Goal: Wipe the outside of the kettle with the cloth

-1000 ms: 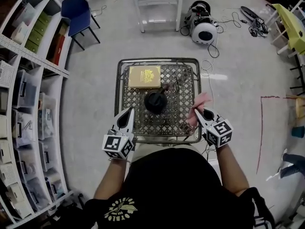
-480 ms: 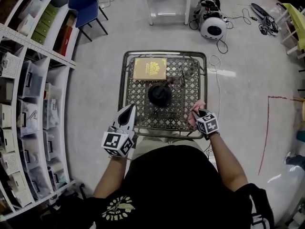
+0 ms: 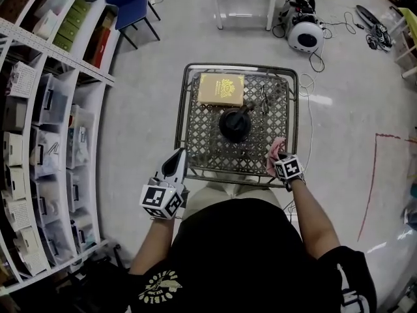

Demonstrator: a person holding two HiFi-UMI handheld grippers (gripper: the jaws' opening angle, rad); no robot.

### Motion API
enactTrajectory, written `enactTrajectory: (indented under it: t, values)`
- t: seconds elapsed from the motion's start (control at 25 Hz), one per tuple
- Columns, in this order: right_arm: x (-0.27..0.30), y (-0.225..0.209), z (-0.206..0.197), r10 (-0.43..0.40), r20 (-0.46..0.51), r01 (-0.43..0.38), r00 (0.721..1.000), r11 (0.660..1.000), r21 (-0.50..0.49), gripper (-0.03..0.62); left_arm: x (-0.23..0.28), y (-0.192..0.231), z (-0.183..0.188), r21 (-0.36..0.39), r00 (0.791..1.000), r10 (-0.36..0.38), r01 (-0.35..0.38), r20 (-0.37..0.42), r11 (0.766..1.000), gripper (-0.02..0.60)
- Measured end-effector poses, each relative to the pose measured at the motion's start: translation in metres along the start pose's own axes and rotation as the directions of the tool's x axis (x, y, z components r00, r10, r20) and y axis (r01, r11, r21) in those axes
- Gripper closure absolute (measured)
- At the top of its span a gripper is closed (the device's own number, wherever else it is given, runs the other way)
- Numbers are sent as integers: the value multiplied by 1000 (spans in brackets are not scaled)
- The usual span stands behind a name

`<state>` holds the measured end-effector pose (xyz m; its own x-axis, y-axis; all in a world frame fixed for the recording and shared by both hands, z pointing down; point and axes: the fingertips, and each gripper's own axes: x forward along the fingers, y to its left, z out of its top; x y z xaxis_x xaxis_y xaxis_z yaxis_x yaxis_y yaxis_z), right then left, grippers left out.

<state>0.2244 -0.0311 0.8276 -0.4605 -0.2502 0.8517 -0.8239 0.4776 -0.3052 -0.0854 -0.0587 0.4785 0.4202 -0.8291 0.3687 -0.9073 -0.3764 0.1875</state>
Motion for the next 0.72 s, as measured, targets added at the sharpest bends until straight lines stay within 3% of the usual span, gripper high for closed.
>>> enactTrajectory:
  t: [0.16,0.32,0.4,0.48,0.52,0.72]
  values:
    - [-14,3,13,-65,60,66,996,998,-12,436,2,12,4,0,999,-33,33,8,999,572]
    - [-56,12,53,-135,212,139,968,990,-2,430,12,14,21,24,995,-92,91,35,996,572]
    - [-91,27,81,-160,316,164,935,986,16,457,17,15,33,42,992,-117,115,56,993,572]
    - [-132,44,110,-195,420,197,886,980,39,555,22,14,46,58,986,-148,144,80,988,572]
    - [-151,53,122,-212,462,211,861,976,54,571,25,14,52,67,982,-163,157,92,985,572]
    - [-225,95,168,-240,620,234,747,968,92,583,33,20,70,106,974,-185,172,128,979,572]
